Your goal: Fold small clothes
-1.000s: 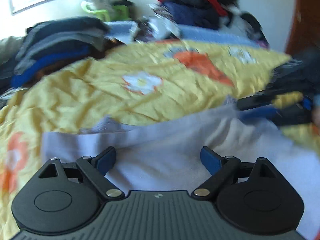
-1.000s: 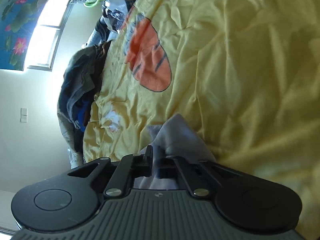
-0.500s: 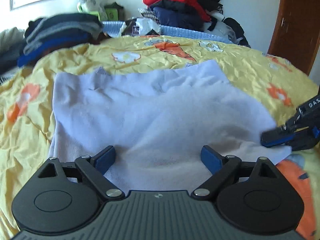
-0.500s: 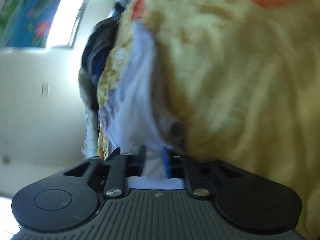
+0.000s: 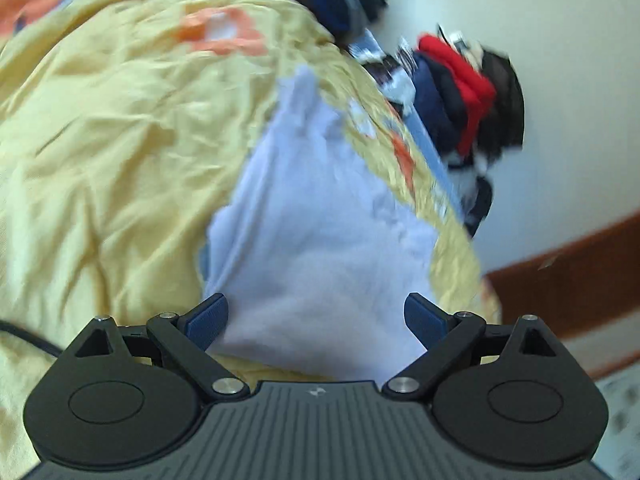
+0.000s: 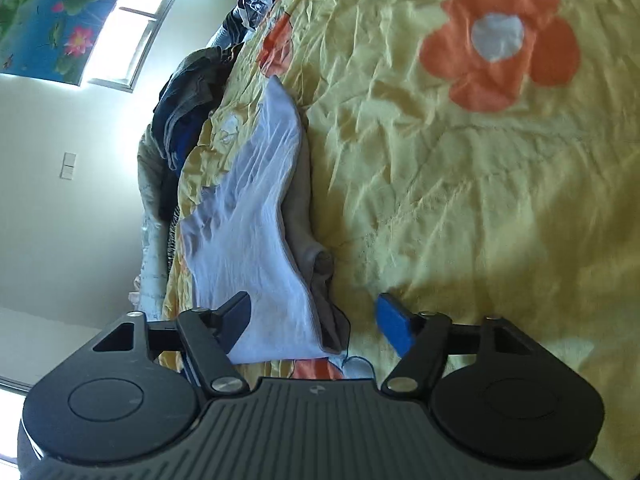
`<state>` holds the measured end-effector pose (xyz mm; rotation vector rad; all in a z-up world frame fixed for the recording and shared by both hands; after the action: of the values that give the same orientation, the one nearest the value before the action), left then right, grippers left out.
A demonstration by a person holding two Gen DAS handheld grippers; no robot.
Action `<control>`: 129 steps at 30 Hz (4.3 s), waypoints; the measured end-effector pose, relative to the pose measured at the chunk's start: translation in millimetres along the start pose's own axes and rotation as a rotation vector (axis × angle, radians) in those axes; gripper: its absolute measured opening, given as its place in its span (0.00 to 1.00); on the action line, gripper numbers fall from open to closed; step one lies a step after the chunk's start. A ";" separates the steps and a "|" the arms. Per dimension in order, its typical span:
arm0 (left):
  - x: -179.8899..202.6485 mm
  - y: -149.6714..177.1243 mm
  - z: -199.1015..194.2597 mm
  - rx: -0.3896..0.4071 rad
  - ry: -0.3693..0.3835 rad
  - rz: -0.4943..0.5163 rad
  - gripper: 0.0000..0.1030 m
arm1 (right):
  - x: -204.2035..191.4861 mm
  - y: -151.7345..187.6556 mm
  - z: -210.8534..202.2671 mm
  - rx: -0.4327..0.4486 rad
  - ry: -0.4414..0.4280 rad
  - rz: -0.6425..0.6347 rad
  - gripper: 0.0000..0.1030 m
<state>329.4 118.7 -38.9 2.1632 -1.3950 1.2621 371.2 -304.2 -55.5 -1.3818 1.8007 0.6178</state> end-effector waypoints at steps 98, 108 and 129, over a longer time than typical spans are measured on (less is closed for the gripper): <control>43.7 121.5 -6.8 0.049 -0.792 0.351 0.09 | 5.4 206.9 -54.2 0.389 0.455 -0.712 0.80; 42.1 121.8 -8.2 0.051 -0.777 0.360 0.09 | 6.0 207.6 -55.4 0.377 0.405 -0.701 0.86; 187.5 154.0 19.6 0.123 -0.660 0.742 0.07 | 7.6 206.8 -57.9 0.363 0.332 -0.679 0.93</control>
<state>239.3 -82.9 63.5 2.3386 -2.6209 0.8293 157.0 -291.7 -43.0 -1.7590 1.4368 -0.2950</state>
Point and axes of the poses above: each gripper's, at about its wrist camera, not at the fingertips, and z roughly the way its jaws point, x to its right, y to its underside, the point moved 6 cm from there along z, roughly the way its jaws point, and after that the axes turned 8 degrees about -x, right-handed, at the moved point
